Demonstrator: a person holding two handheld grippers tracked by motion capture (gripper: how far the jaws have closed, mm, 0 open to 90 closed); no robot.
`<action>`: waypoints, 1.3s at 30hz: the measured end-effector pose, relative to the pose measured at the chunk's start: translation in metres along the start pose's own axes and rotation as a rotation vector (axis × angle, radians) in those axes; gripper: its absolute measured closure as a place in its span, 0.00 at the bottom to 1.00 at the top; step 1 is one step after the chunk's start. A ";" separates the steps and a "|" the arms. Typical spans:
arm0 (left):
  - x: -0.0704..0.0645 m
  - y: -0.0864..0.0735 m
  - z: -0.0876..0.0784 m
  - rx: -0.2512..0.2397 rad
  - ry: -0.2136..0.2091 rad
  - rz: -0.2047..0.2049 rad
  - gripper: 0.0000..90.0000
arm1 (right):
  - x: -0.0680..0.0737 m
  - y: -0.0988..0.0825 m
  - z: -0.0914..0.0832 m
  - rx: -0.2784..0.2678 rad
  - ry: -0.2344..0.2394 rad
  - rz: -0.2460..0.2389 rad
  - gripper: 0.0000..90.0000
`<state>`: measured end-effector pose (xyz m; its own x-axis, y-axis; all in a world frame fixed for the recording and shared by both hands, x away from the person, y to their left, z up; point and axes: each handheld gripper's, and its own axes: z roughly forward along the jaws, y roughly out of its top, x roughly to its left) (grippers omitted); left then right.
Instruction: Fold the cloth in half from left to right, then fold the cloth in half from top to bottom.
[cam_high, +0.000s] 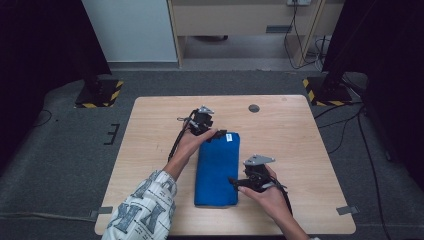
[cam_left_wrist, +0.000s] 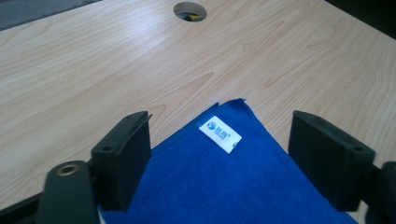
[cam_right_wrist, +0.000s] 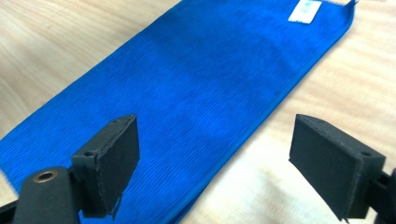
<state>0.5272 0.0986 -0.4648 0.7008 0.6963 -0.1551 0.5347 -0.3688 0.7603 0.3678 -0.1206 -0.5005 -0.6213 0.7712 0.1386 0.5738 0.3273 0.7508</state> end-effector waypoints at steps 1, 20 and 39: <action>0.000 -0.001 -0.002 -0.003 -0.003 0.009 0.22 | -0.002 0.003 0.001 -0.001 -0.001 0.002 0.18; 0.010 -0.018 -0.031 -0.012 0.008 0.023 0.16 | -0.023 0.042 0.015 -0.026 -0.031 -0.019 0.15; 0.027 -0.030 -0.016 -0.011 0.062 0.033 0.27 | -0.075 0.086 0.058 0.062 -0.100 -0.025 0.57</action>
<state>0.5226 0.1382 -0.4815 0.6873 0.7207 -0.0902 0.5058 -0.3858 0.7715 0.4943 -0.1183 -0.4841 -0.5812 0.8120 0.0531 0.5928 0.3778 0.7113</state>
